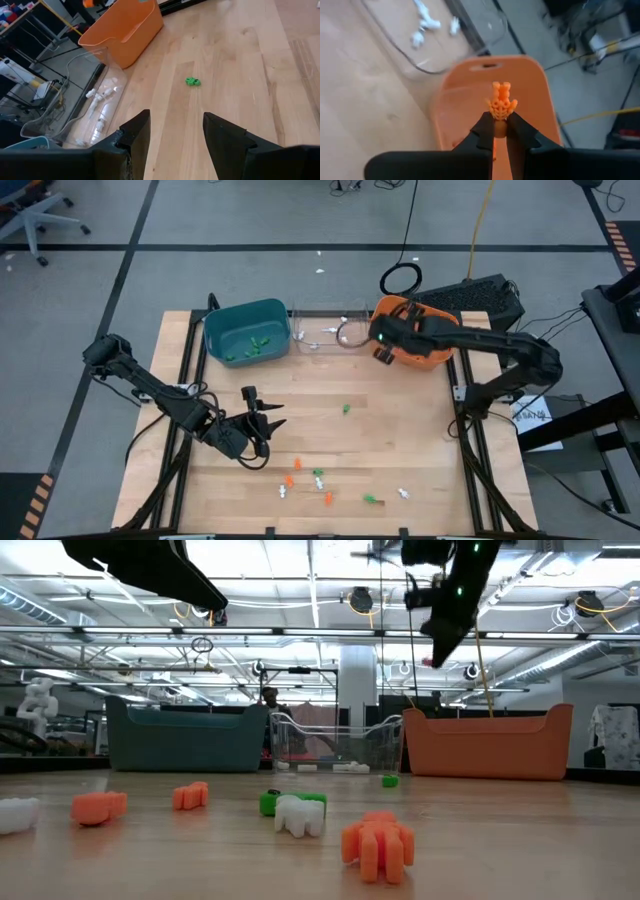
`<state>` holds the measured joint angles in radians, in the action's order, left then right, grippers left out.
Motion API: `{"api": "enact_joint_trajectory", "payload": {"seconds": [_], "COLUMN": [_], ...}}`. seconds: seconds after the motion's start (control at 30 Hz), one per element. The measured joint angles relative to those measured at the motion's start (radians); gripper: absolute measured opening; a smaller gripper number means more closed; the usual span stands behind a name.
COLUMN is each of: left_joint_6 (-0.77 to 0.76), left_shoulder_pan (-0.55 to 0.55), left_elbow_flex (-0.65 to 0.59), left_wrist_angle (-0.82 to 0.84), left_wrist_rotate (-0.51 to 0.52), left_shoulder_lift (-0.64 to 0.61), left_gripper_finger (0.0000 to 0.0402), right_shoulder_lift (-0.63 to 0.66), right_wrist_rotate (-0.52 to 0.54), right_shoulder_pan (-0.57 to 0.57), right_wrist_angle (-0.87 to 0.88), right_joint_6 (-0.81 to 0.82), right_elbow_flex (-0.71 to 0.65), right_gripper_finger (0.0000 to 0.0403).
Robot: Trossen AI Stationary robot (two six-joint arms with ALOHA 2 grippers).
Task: Sort Halloween decoration
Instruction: Put the orange skeleton toy into the orange bin
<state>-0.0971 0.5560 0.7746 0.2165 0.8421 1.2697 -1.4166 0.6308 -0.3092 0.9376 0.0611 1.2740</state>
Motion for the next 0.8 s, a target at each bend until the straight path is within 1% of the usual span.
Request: {"api": "enact_joint_trajectory", "payload": {"seconds": [0.1,0.2,0.33,0.57,0.63,0.8], "left_joint_6": [0.0,0.0,0.0,0.0,0.0,0.0], "left_shoulder_pan": [0.0,0.0,0.0,0.0,0.0,0.0], "left_elbow_flex": [0.0,0.0,0.0,0.0,0.0,0.0], "left_wrist_angle": [0.002,0.002,0.002,0.002,0.002,-0.001], "left_wrist_rotate": [0.0,0.0,0.0,0.0,0.0,0.0], "left_shoulder_lift": [0.0,0.0,0.0,0.0,0.0,0.0], "left_gripper_finger": [0.018,0.018,0.018,0.018,0.018,0.018], "right_shoulder_lift": [-0.002,-0.002,-0.002,-0.002,-0.002,-0.002], "right_wrist_rotate": [-0.079,-0.088,-0.107,-0.165,-0.19,-0.186], "right_shoulder_pan": [-0.095,-0.17,-0.233,-0.281,-0.29,-0.294], "right_wrist_angle": [-0.071,-0.178,-0.284,-0.396,-0.398,-0.418], "right_joint_6": [-0.069,-0.123,-0.138,-0.144,-0.145,-0.13], "right_elbow_flex": [-0.058,-0.127,-0.22,-0.345,-0.363,-0.381], "right_gripper_finger": [0.0008,0.001,0.002,0.0034,0.0035,0.0036]}}
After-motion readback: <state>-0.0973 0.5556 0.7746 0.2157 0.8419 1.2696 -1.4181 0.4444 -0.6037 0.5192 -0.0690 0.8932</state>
